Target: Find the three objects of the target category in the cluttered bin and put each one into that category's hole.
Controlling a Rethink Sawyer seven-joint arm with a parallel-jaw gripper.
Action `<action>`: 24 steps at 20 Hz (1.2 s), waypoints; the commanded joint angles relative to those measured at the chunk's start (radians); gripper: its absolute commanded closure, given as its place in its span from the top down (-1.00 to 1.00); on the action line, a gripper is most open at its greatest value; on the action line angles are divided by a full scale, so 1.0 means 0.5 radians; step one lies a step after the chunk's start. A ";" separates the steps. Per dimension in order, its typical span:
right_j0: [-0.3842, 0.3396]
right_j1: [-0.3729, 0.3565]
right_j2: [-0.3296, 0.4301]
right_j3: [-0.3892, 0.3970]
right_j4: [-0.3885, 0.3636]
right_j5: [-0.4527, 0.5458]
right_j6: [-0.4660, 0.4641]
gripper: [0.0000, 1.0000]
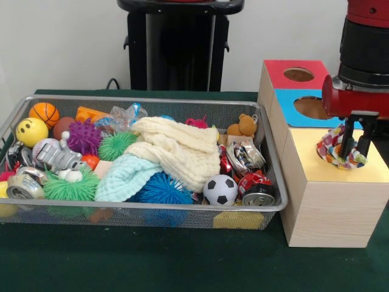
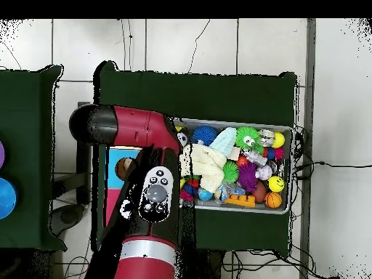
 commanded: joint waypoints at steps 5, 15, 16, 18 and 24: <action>-0.045 0.091 0.108 0.105 -0.067 0.196 0.252 -1.00; -0.051 0.106 0.130 0.087 -0.114 0.257 0.157 -1.00; -0.053 0.098 0.133 0.118 -0.119 0.232 0.147 -1.00; -0.059 0.082 0.139 0.179 -0.131 0.181 0.128 -1.00; -0.106 0.054 0.176 0.286 -0.155 0.088 0.049 -1.00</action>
